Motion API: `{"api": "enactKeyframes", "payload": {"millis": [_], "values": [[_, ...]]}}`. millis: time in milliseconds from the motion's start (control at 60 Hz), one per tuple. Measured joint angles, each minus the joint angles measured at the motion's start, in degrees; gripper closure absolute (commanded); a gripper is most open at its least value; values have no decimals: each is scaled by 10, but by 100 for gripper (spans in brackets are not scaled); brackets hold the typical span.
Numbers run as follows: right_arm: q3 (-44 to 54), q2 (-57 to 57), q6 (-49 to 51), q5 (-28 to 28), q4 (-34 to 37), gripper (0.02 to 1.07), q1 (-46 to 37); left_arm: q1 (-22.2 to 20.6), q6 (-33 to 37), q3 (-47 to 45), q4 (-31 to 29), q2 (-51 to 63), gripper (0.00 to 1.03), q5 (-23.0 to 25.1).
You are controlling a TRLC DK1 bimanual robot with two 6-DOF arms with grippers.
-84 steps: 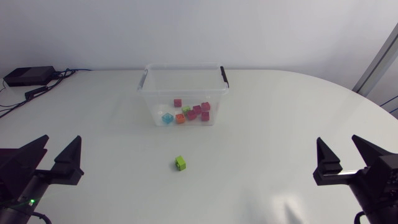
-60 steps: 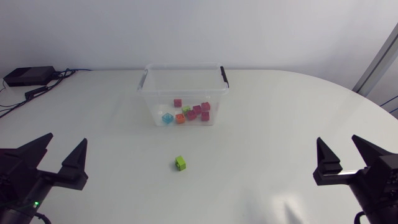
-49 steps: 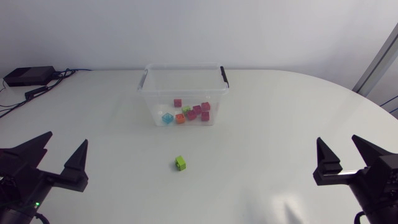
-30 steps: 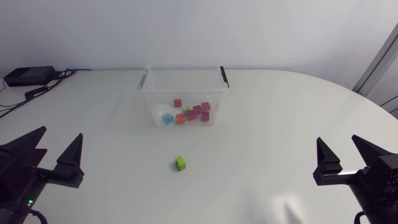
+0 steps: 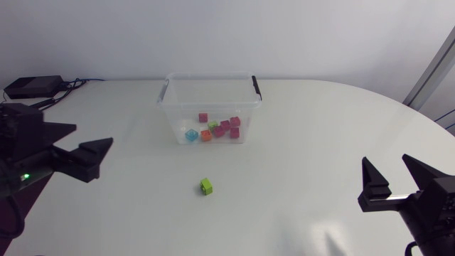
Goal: Place the duplo bricks in the container
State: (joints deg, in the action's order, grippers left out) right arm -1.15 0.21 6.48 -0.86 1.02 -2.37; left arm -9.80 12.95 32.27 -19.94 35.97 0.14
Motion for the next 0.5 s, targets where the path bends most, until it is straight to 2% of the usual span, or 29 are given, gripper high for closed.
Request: {"api": "enactKeyframes", "payload": {"millis": [217,500], "values": [[0,0,0,0,0,6,0,-84,39,20,-51,108,4,0],[0,0,0,0,0,6,0,-162,49,57,-50,262,4,0]]}}
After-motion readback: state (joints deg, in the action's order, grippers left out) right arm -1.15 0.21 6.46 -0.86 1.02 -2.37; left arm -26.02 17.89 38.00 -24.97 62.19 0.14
